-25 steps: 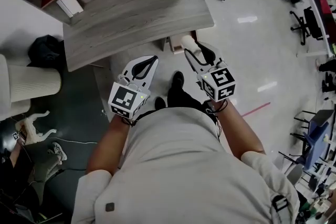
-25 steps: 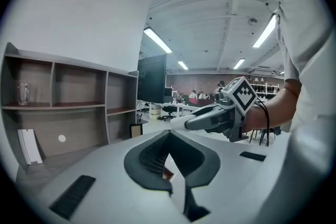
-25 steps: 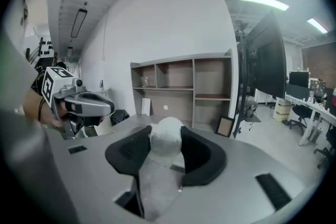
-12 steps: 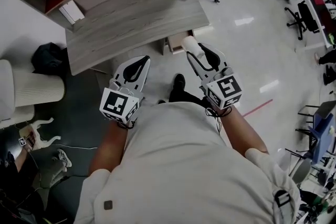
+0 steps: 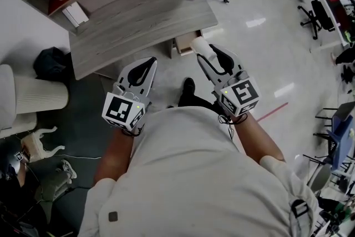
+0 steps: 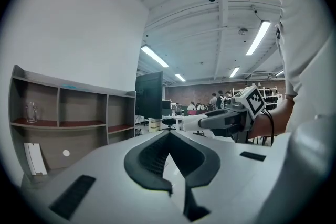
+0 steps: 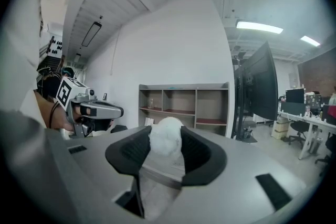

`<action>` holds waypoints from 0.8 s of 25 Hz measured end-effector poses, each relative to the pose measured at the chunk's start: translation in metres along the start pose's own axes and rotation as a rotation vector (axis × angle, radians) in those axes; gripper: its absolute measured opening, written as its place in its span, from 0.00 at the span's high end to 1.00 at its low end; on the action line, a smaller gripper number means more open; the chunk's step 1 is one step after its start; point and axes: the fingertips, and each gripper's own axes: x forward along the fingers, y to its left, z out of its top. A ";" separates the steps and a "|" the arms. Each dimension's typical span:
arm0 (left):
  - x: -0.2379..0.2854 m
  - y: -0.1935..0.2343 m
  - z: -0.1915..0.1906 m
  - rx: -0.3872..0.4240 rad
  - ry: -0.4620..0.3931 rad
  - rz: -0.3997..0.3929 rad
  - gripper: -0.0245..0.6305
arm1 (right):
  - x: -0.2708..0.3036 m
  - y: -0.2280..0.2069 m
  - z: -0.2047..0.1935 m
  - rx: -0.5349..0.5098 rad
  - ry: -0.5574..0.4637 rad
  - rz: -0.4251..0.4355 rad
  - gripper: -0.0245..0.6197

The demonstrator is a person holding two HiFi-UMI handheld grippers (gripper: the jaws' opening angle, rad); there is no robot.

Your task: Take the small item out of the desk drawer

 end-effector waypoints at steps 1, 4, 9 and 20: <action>0.000 -0.003 0.001 0.000 -0.001 -0.006 0.95 | -0.003 0.000 0.001 0.000 0.000 -0.002 0.68; -0.005 -0.012 0.004 -0.004 -0.011 -0.023 0.95 | -0.015 0.005 0.001 -0.004 0.004 -0.009 0.68; -0.015 -0.028 0.005 -0.030 -0.019 -0.033 0.95 | -0.034 0.015 -0.007 0.015 0.028 -0.021 0.69; -0.006 -0.052 0.005 -0.040 -0.010 -0.009 0.95 | -0.067 0.004 0.001 0.003 -0.019 -0.009 0.69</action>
